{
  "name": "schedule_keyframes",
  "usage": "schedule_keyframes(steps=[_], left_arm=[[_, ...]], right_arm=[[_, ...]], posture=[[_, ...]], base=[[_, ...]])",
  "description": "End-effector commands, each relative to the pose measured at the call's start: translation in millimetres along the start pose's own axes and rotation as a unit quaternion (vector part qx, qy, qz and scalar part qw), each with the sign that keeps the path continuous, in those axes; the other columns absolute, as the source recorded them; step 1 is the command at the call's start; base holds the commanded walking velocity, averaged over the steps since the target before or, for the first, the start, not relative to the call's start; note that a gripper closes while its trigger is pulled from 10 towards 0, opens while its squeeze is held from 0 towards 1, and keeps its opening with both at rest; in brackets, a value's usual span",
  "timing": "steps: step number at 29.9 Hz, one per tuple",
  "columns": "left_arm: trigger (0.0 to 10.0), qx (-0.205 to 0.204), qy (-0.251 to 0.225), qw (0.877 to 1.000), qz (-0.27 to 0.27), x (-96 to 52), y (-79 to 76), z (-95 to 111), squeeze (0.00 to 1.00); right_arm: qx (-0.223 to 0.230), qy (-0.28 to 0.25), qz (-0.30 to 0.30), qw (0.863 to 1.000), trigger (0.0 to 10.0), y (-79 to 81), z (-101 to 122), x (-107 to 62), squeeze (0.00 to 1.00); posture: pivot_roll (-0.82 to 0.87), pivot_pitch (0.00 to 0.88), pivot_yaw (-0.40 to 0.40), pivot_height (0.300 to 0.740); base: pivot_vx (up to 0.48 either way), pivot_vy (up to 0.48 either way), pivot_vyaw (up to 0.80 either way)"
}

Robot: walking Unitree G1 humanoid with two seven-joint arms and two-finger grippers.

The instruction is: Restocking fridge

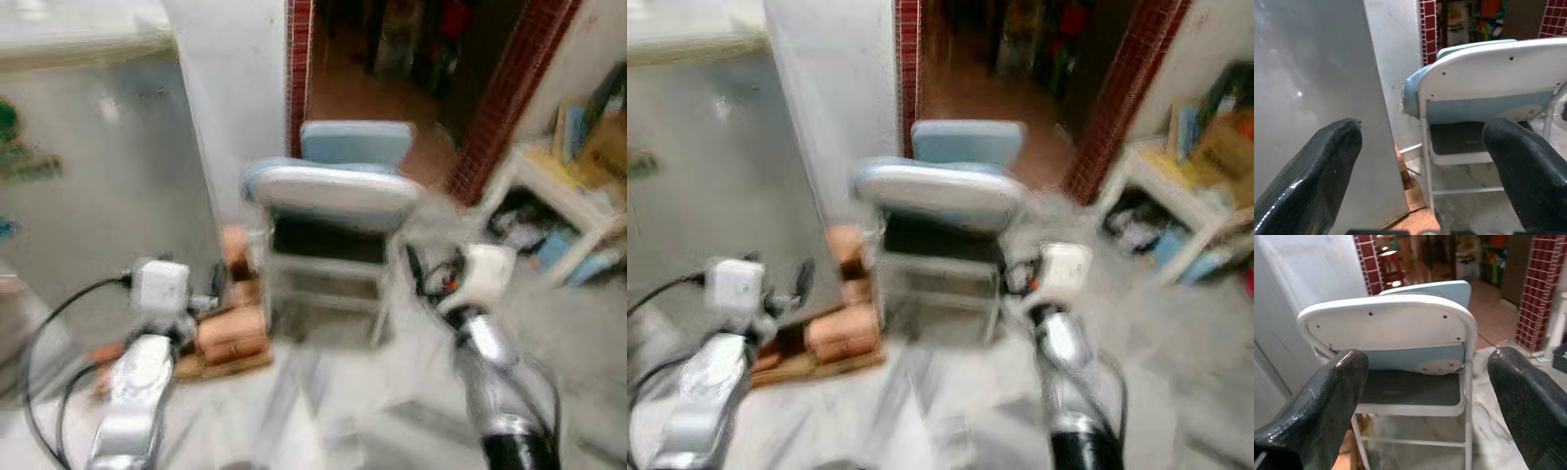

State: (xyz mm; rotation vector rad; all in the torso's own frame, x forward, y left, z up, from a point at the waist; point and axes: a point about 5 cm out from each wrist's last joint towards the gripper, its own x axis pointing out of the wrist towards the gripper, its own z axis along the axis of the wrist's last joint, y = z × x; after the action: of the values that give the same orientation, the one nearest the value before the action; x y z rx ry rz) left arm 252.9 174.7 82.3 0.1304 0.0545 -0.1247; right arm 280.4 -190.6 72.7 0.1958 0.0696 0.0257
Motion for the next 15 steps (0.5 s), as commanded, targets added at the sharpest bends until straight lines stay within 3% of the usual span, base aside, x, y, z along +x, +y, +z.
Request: schedule_keyframes(steps=[1,8,15], left_arm=[[10.0,0.006,0.001,1.000,-0.001,-1.4,3.1,0,0.00],[10.0,0.002,0.016,1.000,-0.013,-7.5,-1.7,-7,0.00],[10.0,-0.017,0.042,0.999,0.010,-14.9,5.2,-18,0.00]], right_arm=[[0.003,-0.010,0.011,1.000,10.0,7.8,4,3.1,0.00],[-0.001,-0.005,-0.001,1.000,10.0,3.4,-4,-7.3,0.00],[-0.007,-0.001,0.003,1.000,10.0,1.9,-8,-11.6,0.00]], posture=[[0.02,0.004,-0.027,0.740],[0.02,0.000,-0.009,0.740],[0.01,0.000,-0.007,0.740]], base=[[0.000,0.480,0.00],[0.000,0.480,0.00],[0.000,0.480,0.00]])
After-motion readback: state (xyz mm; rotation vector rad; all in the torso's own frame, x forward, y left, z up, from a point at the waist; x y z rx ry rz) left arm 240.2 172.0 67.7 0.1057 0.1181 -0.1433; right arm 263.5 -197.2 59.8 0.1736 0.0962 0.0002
